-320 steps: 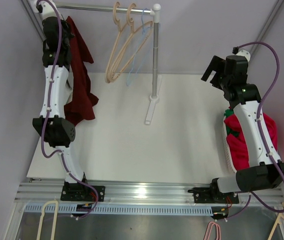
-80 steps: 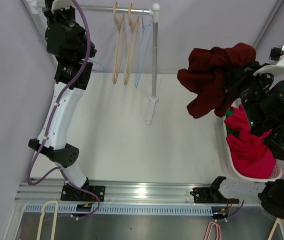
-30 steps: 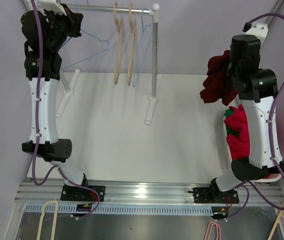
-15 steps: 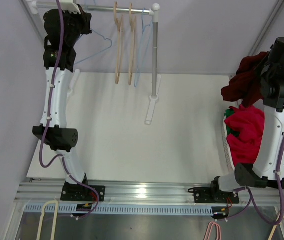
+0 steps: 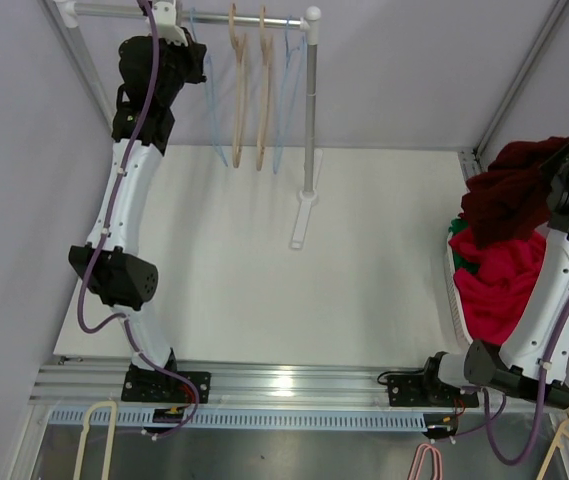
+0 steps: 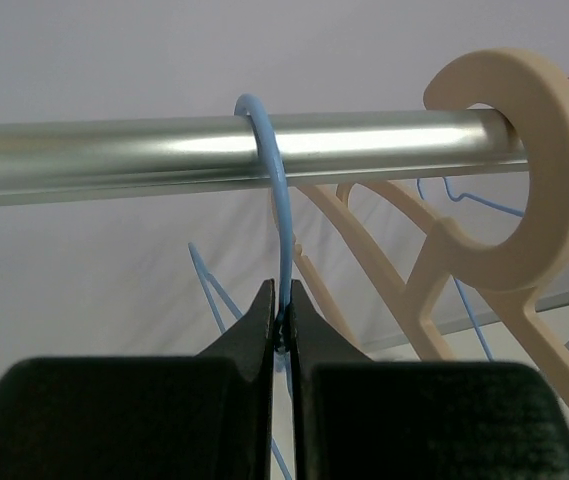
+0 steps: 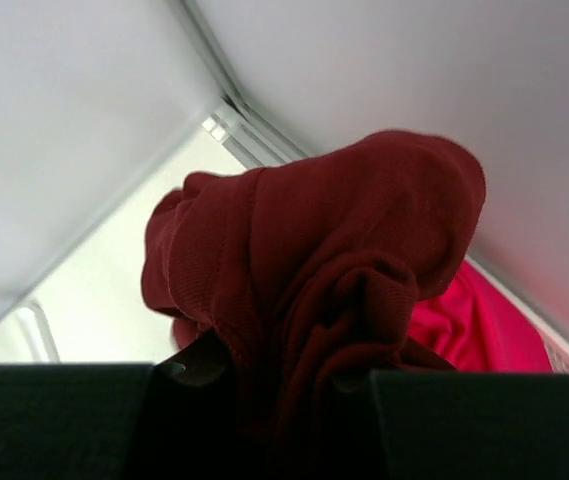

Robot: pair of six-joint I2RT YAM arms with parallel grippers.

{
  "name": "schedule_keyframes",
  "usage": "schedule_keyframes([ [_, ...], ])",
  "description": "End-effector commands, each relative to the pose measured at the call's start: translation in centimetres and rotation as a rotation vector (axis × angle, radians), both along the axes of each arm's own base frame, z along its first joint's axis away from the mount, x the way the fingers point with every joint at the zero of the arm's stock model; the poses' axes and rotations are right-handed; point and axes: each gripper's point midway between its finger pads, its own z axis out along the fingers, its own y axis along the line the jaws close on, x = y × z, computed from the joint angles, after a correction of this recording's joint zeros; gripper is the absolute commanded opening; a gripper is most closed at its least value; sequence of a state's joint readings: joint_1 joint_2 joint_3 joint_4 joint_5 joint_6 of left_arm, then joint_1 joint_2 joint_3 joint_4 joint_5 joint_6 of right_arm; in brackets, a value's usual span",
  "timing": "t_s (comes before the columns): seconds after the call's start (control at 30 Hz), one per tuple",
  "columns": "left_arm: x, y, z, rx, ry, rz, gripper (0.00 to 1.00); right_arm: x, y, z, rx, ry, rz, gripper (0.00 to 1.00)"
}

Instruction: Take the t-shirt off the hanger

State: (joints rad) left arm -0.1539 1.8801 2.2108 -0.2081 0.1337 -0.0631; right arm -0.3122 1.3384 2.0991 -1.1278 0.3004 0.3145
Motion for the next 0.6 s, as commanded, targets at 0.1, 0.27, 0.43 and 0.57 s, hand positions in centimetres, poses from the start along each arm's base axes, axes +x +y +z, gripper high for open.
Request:
schedule_keyframes([
  [0.1,-2.2,-0.7,1.9,-0.008,-0.029,-0.018,0.02,-0.7,0.6,-1.7,0.096,-0.072,0.019,0.00],
  [0.27,-3.0,-0.5,2.1,-0.013,-0.039,-0.012,0.31,-0.6,0.0,-5.8,0.150,-0.015,-0.042,0.00],
  [0.43,-4.4,-0.3,3.4,-0.041,-0.061,-0.019,0.58,-1.2,-1.2,-11.9,0.216,0.035,-0.180,0.00],
  [0.57,-6.2,-0.1,5.6,-0.065,-0.095,-0.018,0.99,-3.3,-3.1,-16.2,0.243,0.079,-0.385,0.00],
])
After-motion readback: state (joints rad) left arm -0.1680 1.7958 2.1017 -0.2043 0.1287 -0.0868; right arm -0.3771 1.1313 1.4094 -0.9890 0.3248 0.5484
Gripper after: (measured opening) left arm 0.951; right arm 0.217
